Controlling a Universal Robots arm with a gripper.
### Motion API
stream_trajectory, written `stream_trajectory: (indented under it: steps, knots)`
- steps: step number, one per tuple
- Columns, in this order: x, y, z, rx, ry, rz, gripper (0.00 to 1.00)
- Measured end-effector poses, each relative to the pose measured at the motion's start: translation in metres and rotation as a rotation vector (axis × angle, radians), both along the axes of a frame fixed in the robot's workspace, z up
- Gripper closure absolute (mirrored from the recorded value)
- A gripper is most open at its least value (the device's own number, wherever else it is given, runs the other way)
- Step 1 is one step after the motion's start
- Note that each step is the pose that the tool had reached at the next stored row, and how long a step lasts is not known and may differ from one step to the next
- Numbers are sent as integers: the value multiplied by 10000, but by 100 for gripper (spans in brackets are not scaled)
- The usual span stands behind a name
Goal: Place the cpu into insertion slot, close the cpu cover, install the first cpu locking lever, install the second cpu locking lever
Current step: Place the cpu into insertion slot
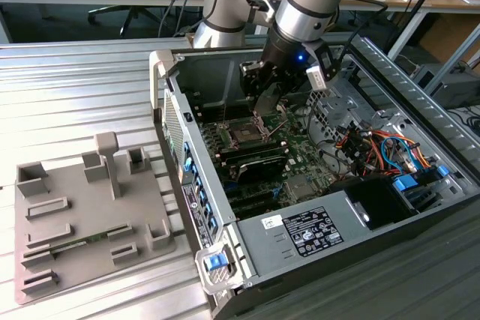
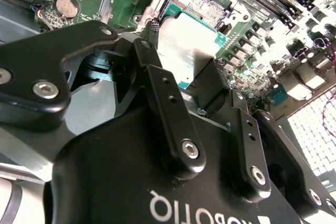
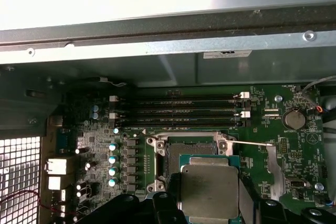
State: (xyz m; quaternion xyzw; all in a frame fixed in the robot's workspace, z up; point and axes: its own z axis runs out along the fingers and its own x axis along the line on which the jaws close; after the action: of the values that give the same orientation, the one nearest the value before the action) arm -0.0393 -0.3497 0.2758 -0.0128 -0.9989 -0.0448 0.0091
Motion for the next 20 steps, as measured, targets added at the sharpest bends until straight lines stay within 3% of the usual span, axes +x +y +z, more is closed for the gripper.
stream_trajectory:
  steps: [20]
  knots:
    - [-2, 0, -89, 0, 0, -1, 47]
